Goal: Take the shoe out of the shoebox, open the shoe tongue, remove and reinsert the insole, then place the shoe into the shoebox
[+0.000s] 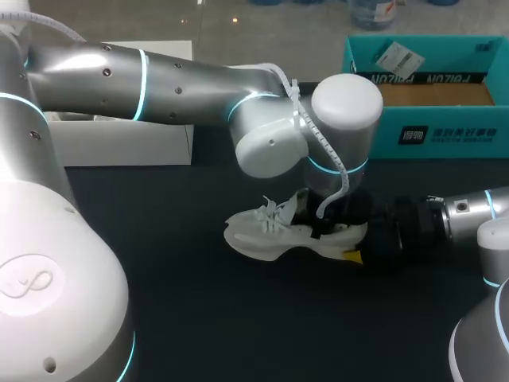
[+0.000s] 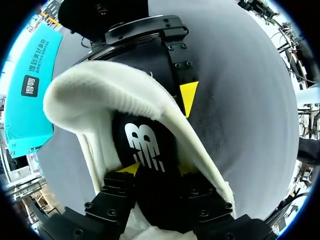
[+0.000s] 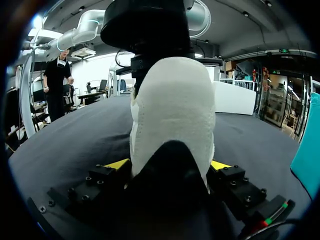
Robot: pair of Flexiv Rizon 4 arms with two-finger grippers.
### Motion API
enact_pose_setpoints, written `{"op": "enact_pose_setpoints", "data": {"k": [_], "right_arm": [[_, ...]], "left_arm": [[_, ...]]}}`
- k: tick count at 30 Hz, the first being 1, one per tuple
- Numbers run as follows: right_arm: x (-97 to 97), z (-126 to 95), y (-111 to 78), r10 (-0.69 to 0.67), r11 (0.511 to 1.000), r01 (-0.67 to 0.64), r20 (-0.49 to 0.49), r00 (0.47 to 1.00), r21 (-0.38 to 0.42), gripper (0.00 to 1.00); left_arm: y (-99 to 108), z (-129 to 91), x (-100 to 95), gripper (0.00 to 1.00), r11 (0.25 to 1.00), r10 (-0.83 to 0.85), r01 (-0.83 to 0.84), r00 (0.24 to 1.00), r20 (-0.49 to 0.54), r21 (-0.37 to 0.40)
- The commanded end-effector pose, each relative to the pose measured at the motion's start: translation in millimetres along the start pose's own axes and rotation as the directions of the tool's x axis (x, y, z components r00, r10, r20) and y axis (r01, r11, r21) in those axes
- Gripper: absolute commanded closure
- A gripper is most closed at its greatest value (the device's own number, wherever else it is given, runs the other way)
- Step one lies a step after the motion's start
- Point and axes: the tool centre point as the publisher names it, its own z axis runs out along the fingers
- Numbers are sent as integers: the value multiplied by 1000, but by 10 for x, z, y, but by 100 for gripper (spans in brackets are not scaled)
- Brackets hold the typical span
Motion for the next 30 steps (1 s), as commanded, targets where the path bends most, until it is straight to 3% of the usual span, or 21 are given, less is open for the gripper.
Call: {"op": "enact_pose_setpoints", "data": {"k": [1, 17, 30], "right_arm": [[14, 54, -52, 1, 1000, -1, 0, 1000, 2, 100], [14, 54, -52, 1, 1000, -1, 0, 1000, 2, 100], [14, 54, -52, 1, 1000, -1, 0, 1000, 2, 100]], "left_arm": [[-23, 432, 108, 100, 1000, -7, 6, 999, 36, 19], [-28, 121, 108, 100, 999, -41, 37, 991, 128, 38], [41, -426, 96, 100, 993, -94, 76, 974, 207, 96]]}}
